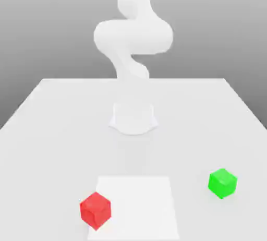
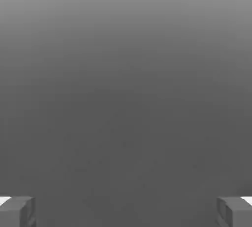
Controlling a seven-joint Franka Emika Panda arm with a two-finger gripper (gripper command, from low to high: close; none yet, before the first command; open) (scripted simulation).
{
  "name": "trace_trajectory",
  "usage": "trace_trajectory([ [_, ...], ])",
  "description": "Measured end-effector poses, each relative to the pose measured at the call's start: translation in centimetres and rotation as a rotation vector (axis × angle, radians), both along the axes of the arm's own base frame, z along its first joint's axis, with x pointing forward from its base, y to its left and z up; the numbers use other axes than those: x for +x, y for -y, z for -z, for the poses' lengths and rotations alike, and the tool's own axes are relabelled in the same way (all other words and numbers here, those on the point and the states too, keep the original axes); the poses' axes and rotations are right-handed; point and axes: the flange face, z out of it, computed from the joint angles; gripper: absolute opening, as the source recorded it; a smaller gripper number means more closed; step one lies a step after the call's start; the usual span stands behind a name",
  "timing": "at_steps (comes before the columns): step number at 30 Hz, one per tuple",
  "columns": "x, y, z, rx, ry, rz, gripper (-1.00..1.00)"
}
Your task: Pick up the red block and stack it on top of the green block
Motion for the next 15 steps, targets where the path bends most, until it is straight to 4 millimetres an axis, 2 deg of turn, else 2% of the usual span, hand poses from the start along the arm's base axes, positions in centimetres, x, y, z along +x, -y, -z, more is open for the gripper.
trace_trajectory([
  [3, 3.6, 1.1, 5.3, -0.035, -0.087, -0.096, 0.00],
  [7, 7.1, 2.2, 12.6, -0.081, -0.193, -0.217, 0.00],
  [11, 9.2, 3.1, 20.2, -0.129, -0.295, -0.336, 0.00],
  [15, 10.1, 4.0, 27.9, -0.178, -0.395, -0.455, 0.00],
])
